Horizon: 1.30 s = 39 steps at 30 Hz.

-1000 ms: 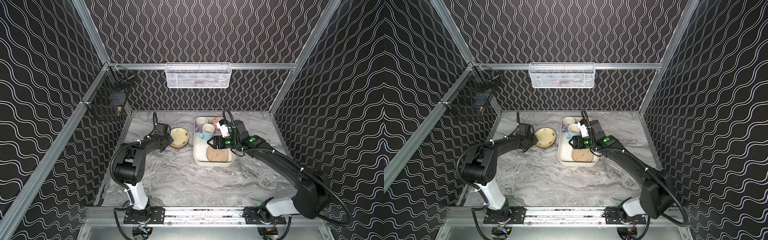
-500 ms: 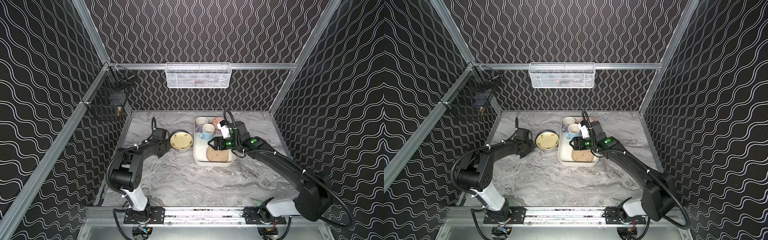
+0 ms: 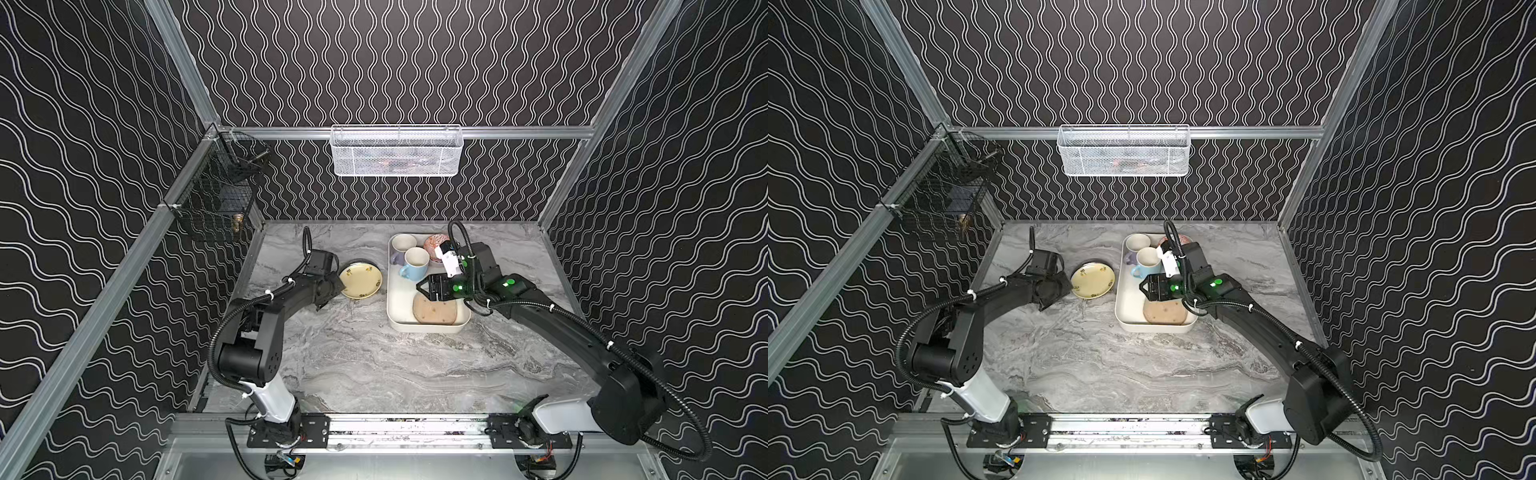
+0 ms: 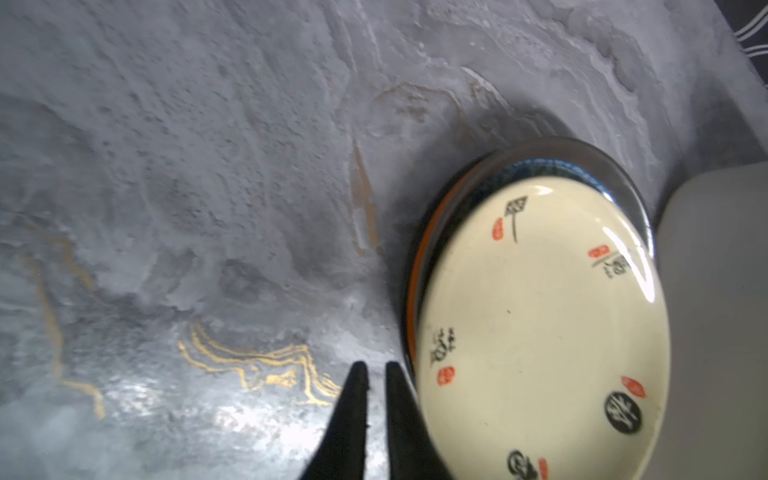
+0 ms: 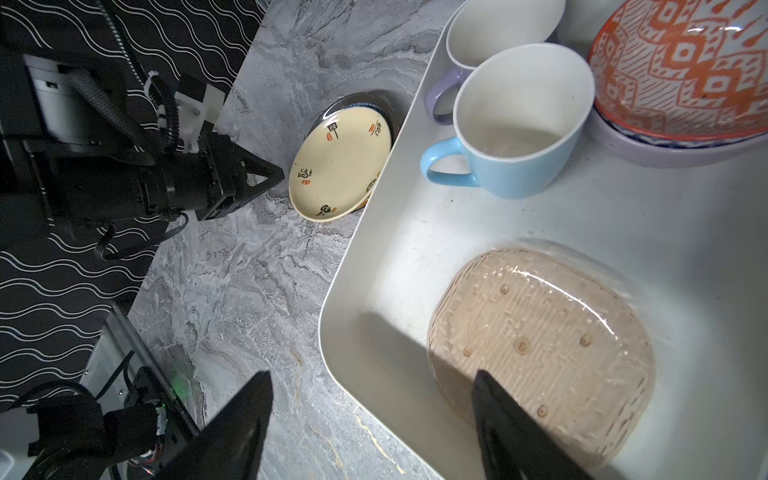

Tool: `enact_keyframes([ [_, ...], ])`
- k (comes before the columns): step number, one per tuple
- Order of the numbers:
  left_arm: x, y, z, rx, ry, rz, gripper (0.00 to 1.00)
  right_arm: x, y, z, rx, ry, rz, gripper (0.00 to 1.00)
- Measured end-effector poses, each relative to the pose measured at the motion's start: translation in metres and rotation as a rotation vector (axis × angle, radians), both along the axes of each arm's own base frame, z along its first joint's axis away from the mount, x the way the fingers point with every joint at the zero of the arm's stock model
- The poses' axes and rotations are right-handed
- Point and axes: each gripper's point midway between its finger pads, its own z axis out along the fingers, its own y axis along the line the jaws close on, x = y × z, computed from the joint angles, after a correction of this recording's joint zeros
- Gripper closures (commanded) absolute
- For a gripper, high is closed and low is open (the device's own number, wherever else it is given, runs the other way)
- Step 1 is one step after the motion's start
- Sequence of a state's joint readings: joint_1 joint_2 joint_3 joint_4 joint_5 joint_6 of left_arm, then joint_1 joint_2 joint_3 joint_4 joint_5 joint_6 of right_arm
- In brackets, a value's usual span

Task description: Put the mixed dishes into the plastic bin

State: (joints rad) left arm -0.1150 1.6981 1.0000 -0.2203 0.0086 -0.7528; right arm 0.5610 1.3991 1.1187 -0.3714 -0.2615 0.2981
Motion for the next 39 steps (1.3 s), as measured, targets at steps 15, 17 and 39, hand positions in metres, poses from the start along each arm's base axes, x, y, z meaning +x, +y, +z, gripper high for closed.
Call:
enact_keyframes([
  [15,0.009,-0.024,-0.009,-0.084,0.013,-0.039,0.74,0.004,-0.004,-0.005,-0.027,-0.003,-0.023,0.22],
  [17,0.009,-0.026,-0.008,-0.093,0.013,-0.043,0.65,0.005,-0.004,-0.005,-0.03,-0.004,-0.026,0.22],
  [39,0.069,-0.02,0.026,-0.028,-0.064,-0.024,0.36,0.022,-0.009,-0.001,-0.048,-0.026,-0.048,0.23],
])
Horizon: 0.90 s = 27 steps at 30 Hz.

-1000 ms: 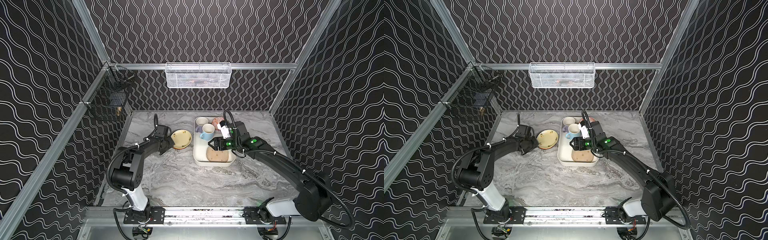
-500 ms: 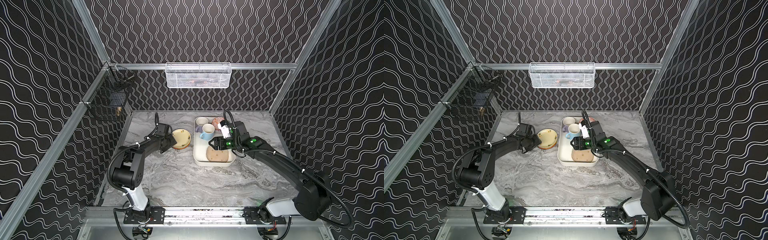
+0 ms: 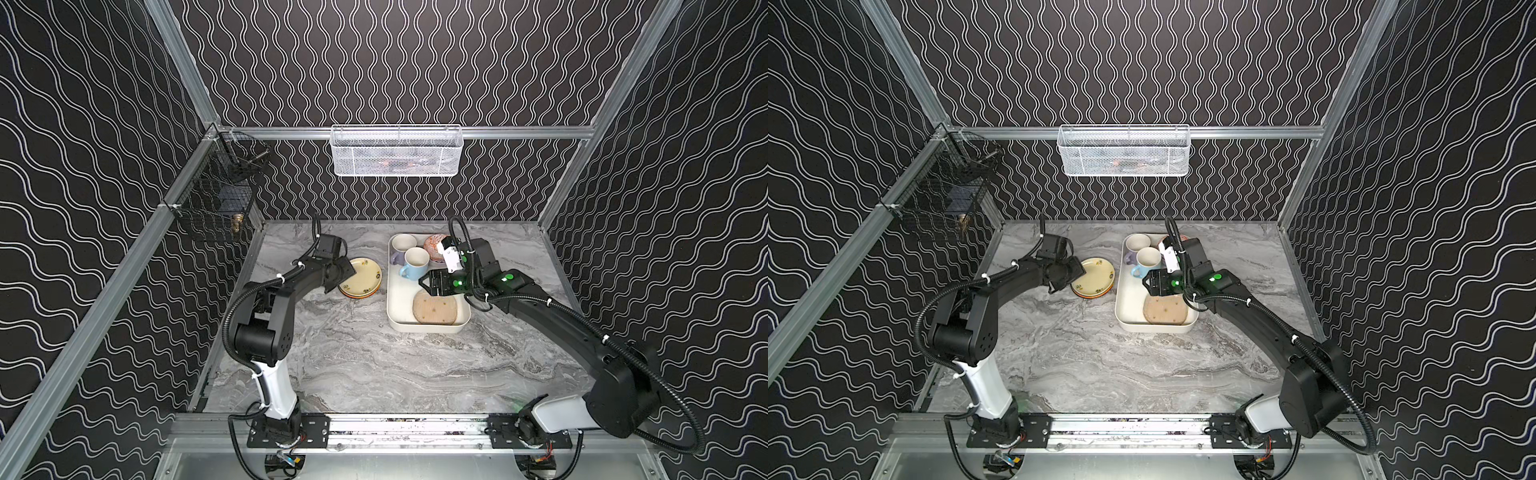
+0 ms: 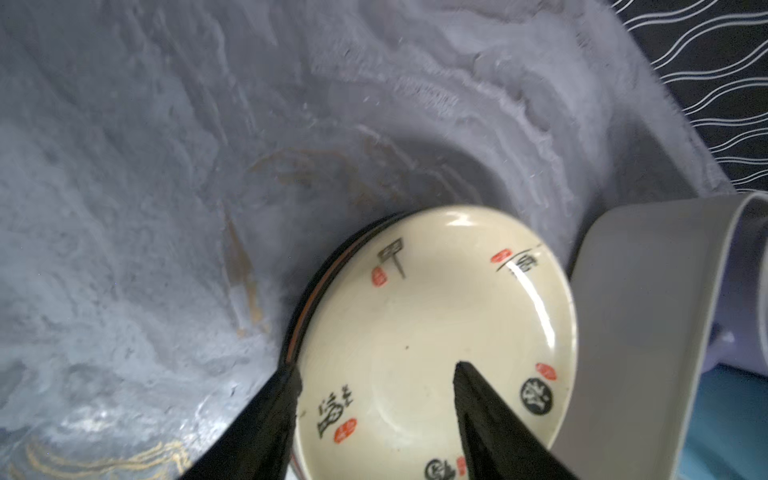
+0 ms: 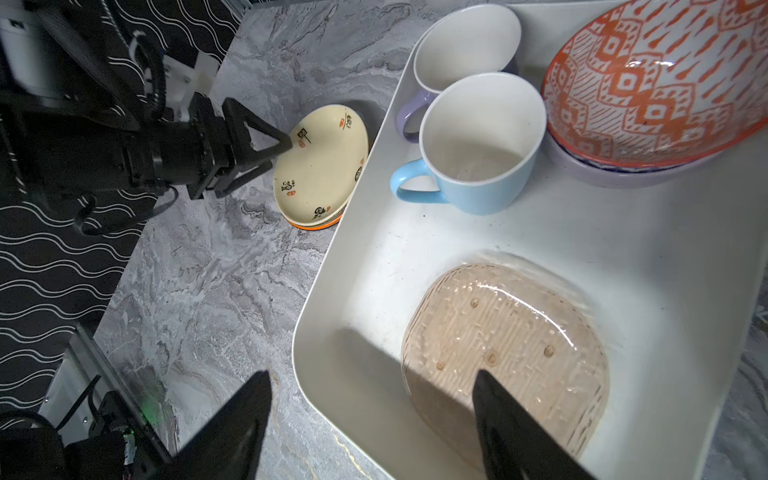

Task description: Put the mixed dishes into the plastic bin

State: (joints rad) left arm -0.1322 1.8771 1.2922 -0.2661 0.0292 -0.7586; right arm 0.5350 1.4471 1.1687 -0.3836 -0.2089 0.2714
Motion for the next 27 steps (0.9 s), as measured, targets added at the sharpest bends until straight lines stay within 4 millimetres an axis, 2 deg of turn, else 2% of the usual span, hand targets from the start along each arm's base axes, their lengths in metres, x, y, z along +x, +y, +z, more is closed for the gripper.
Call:
enact_keyframes([
  [6,0.051,-0.002,0.023,0.045,-0.065,-0.003,0.35,0.009,0.001,0.0,-0.008,0.003,-0.01,0.23],
  [9,0.078,-0.001,0.022,0.089,-0.07,-0.009,0.35,0.013,-0.001,0.001,-0.009,0.003,-0.018,0.23],
  [11,0.088,0.0,0.016,0.111,-0.065,-0.017,0.33,0.015,-0.003,0.002,-0.012,0.0,-0.023,0.23],
  [18,0.114,0.001,-0.003,0.169,-0.037,-0.041,0.32,0.02,-0.012,0.001,-0.025,-0.005,-0.041,0.23],
  [27,0.133,-0.009,-0.032,0.171,0.0,-0.089,0.34,0.024,-0.016,-0.006,-0.033,0.012,-0.053,0.23],
])
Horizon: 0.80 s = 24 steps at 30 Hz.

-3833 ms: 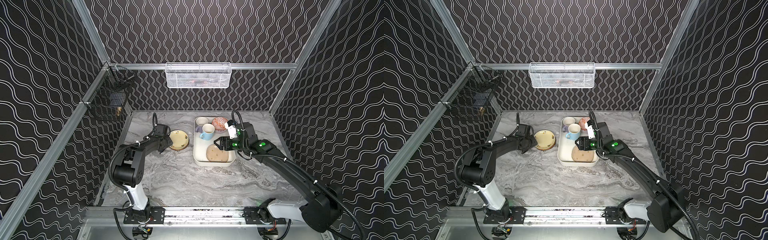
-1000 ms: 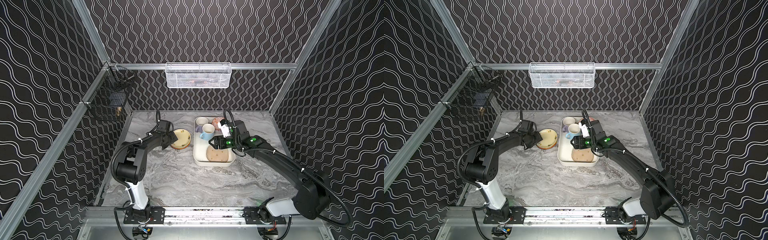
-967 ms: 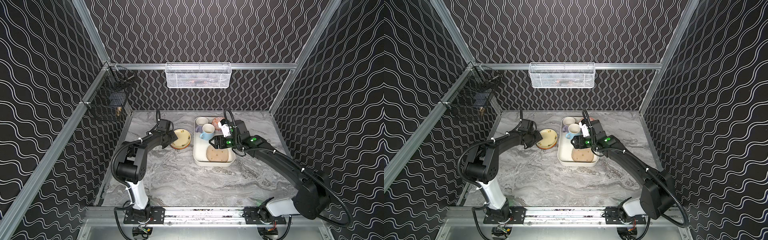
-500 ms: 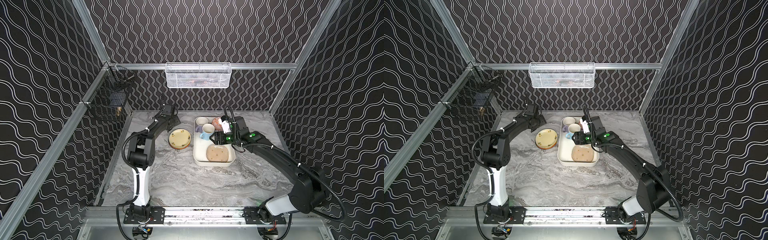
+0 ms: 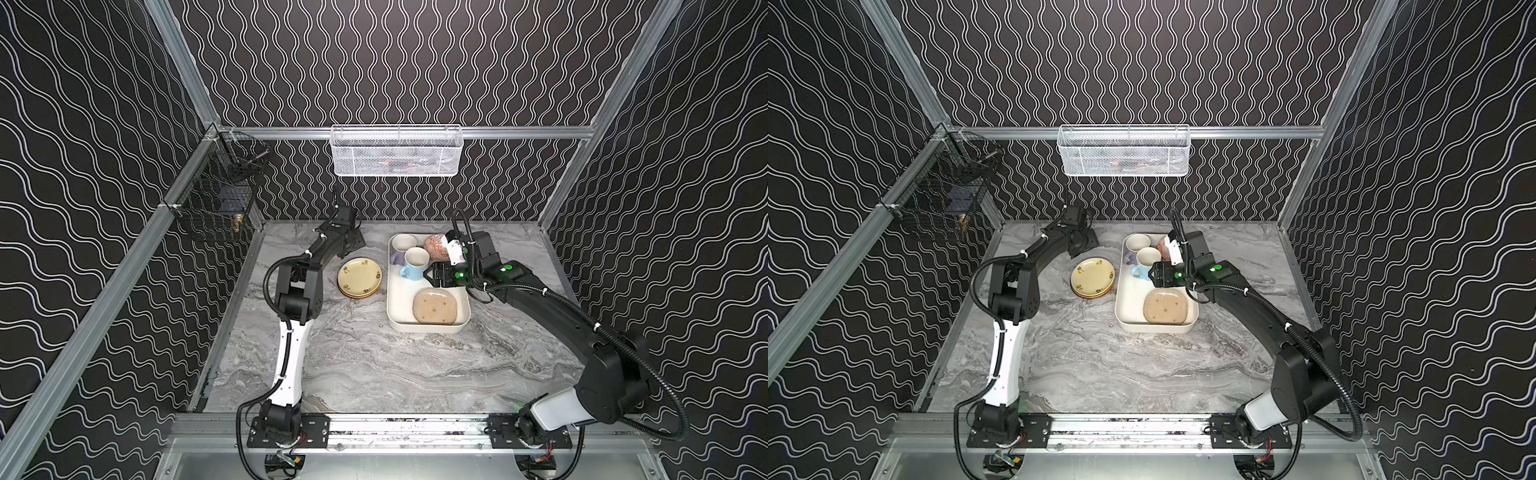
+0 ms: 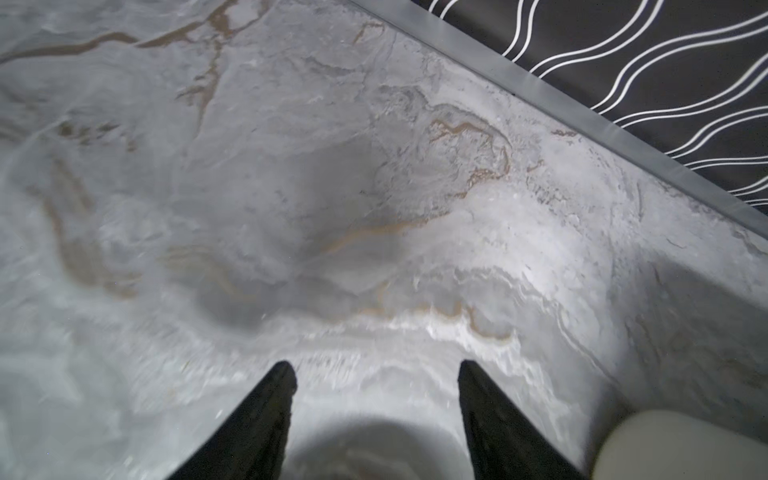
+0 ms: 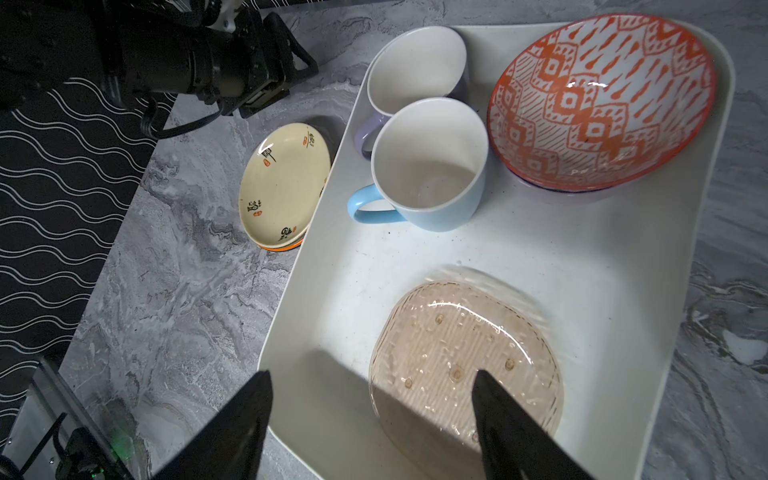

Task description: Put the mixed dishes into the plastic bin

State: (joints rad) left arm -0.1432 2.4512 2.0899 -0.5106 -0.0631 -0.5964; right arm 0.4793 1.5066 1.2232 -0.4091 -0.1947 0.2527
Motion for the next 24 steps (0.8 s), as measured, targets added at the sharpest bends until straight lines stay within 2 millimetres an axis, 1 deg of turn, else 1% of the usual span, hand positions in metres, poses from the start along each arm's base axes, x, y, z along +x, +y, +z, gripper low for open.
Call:
enact_keyframes([
  [7,-0.017,-0.011,-0.017,0.01,0.065,-0.047,0.38,0.001,-0.002,0.0,0.004,0.004,-0.004,0.23],
  [15,-0.027,-0.018,-0.021,0.025,0.064,-0.082,0.44,-0.005,-0.001,-0.005,0.011,0.02,0.009,0.23],
  [21,-0.045,-0.02,-0.022,0.033,0.08,-0.111,0.46,-0.011,-0.003,-0.006,0.018,0.028,0.013,0.23],
  [24,-0.058,-0.022,-0.022,0.035,0.097,-0.119,0.47,-0.014,-0.003,-0.007,0.028,0.038,0.011,0.23],
])
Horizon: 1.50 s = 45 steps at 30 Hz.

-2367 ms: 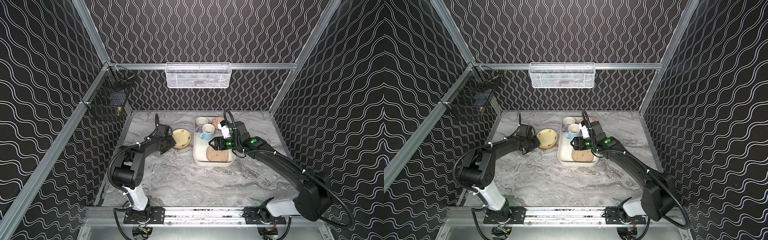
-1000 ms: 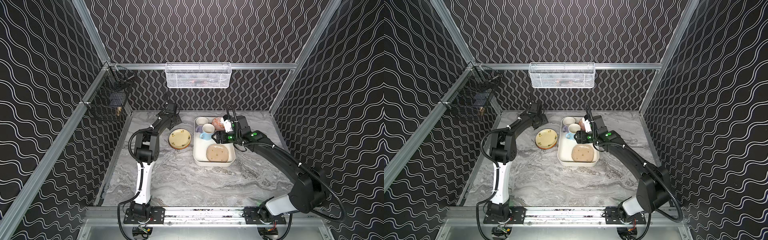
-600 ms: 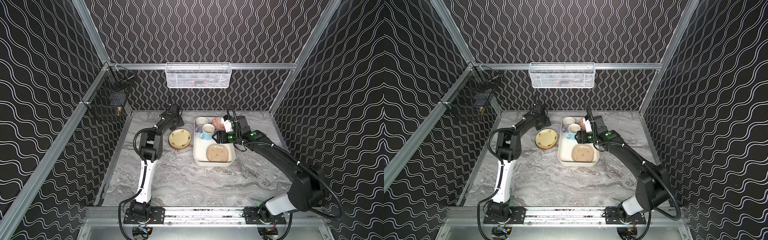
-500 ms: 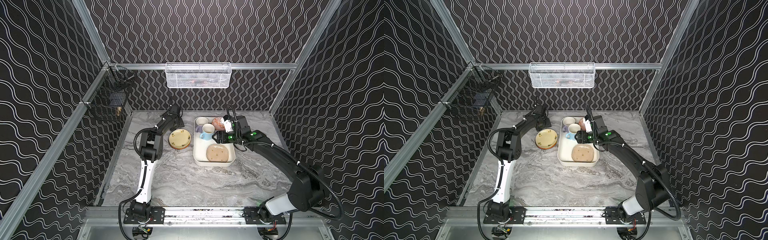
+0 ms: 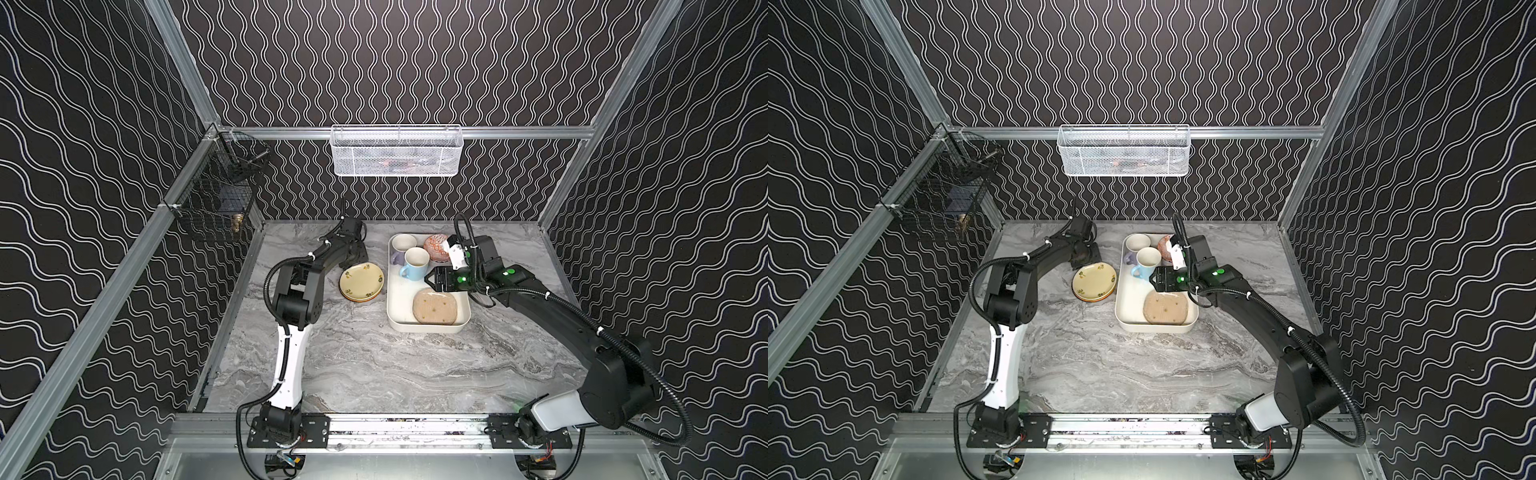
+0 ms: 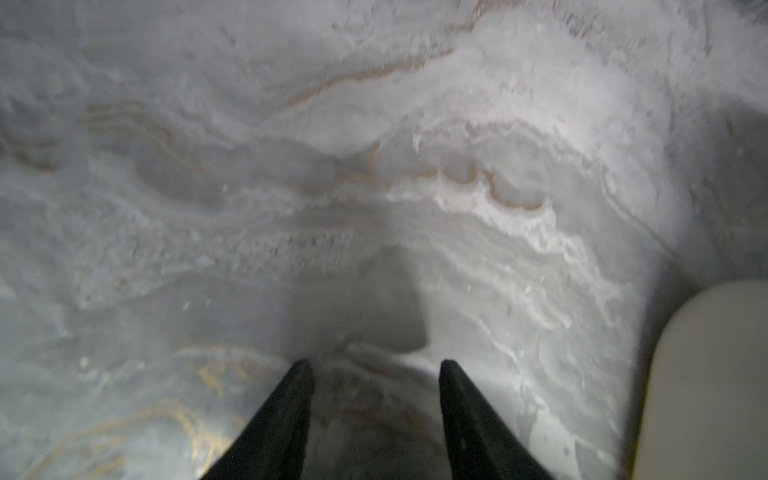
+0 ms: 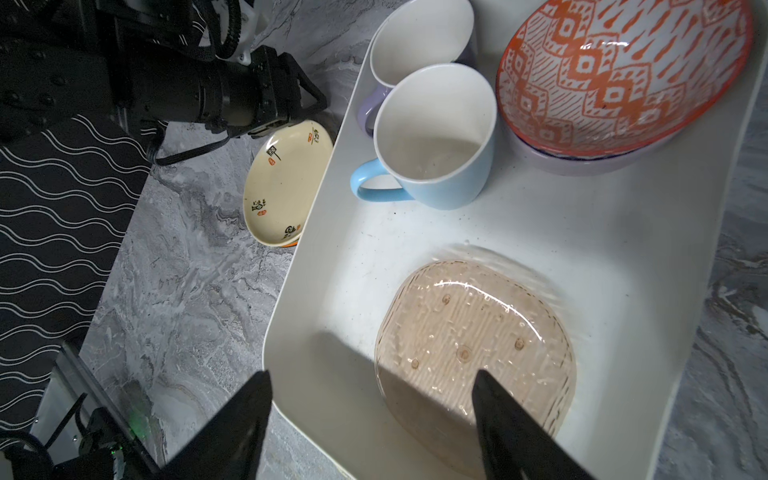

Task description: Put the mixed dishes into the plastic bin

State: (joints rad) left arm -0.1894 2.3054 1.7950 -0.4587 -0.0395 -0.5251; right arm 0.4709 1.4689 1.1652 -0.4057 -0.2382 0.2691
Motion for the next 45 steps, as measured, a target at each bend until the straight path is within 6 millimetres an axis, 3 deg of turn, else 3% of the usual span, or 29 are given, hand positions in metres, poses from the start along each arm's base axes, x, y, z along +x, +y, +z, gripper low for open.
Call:
enact_keyframes([
  [10,-0.049,-0.007,0.0,0.003,0.067,-0.037,0.49,-0.015,-0.005,0.002,0.014,-0.002,0.006,0.23],
  [19,-0.099,-0.018,0.015,0.014,0.077,-0.082,0.5,-0.033,-0.01,0.008,0.03,-0.02,0.011,0.23],
  [27,-0.141,-0.031,0.005,0.026,0.101,-0.134,0.51,-0.058,-0.007,0.013,0.044,-0.037,0.03,0.23],
  [38,-0.2,-0.041,0.013,0.037,0.088,-0.182,0.52,-0.109,0.016,-0.009,0.004,0.004,0.088,0.25],
  [45,-0.236,-0.039,0.032,0.017,0.035,-0.196,0.51,-0.151,0.036,-0.038,-0.013,0.068,0.148,0.37],
])
